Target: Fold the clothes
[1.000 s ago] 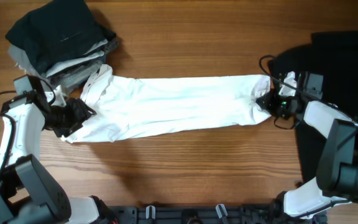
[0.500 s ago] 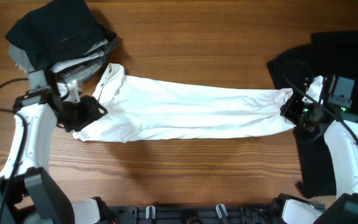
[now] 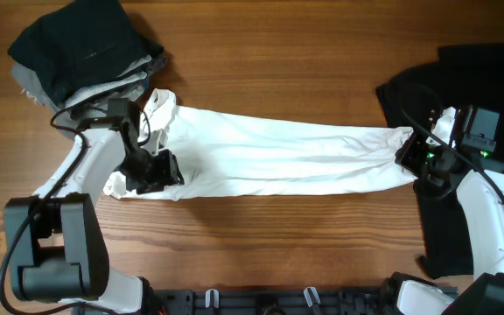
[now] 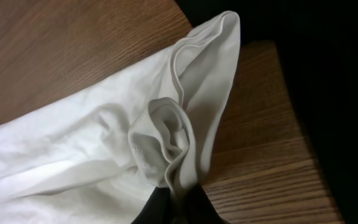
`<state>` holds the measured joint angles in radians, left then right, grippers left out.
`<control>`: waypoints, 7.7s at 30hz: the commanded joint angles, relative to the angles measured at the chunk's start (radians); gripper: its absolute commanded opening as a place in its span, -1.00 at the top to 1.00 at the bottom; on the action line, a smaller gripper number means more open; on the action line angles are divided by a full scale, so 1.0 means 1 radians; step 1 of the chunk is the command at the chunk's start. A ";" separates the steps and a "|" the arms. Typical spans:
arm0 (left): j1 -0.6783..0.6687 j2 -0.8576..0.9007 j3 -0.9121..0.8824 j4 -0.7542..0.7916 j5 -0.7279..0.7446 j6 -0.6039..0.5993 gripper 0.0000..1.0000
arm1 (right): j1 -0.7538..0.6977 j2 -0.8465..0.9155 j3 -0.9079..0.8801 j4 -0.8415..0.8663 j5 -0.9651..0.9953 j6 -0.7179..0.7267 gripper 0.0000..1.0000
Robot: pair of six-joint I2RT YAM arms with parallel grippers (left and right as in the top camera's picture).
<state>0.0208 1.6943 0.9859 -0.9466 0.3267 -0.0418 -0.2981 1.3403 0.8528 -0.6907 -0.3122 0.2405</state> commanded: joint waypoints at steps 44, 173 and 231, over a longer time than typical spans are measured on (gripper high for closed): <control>-0.069 -0.068 0.234 -0.071 -0.119 -0.006 -0.92 | 0.059 -0.009 0.035 0.042 -0.230 -0.111 0.67; 0.041 0.096 -0.085 0.405 0.137 0.090 -1.00 | 0.304 0.479 0.315 -0.160 0.079 0.001 0.28; -0.268 0.101 0.386 0.037 -0.027 -0.018 -0.54 | 0.306 0.479 0.315 -0.127 -0.064 -0.053 -0.45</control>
<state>-0.2253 1.7153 1.4456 -0.9741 0.1898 -0.0982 0.0040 1.8404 1.1713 -0.8280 -0.3477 0.1783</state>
